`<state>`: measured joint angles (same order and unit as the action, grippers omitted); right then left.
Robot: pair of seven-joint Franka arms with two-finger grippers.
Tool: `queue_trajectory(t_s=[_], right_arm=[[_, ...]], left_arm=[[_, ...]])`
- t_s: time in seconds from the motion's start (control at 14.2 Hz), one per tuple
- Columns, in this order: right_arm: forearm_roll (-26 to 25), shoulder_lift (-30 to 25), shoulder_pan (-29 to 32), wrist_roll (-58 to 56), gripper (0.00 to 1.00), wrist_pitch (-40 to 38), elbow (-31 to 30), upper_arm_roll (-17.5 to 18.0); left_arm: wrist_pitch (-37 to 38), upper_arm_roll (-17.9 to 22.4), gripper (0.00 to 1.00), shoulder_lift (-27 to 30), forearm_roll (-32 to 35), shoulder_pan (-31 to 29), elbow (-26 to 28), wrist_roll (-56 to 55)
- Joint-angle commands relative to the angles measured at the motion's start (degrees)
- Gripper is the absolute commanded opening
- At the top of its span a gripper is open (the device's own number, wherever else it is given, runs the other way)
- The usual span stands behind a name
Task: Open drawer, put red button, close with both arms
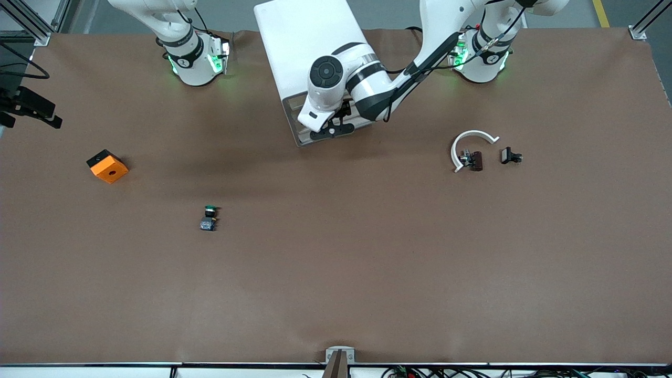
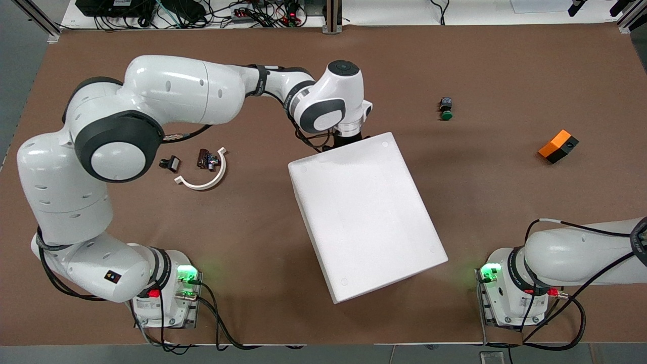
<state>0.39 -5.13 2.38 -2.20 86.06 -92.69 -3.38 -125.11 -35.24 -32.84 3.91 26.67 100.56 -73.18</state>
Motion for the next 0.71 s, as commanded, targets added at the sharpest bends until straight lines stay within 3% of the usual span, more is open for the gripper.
queue_trajectory(t_s=[0.0,0.21,0.49,0.64], right_arm=[[0.66,-5.66,-0.36,1.94,1.0,3.48,-7.04,-0.14],[0.58,-5.77,-0.27,1.33,1.0,3.76,-7.15,-0.14],[-0.04,-5.59,0.17,1.15,1.0,4.11,-6.62,-0.23],[-0.21,-5.59,0.35,1.15,1.0,4.02,-6.45,-0.23]], left_arm=[[0.13,-0.1,1.0,-2.75,-1.01,-1.96,-5.7,0.58],[0.13,0.08,1.0,-4.96,-0.04,-7.4,-9.85,1.46],[0.57,3.86,1.0,-2.33,1.8,-14.43,-10.73,5.06],[0.57,4.47,1.0,-0.75,6.08,-19.61,-10.82,5.24]])
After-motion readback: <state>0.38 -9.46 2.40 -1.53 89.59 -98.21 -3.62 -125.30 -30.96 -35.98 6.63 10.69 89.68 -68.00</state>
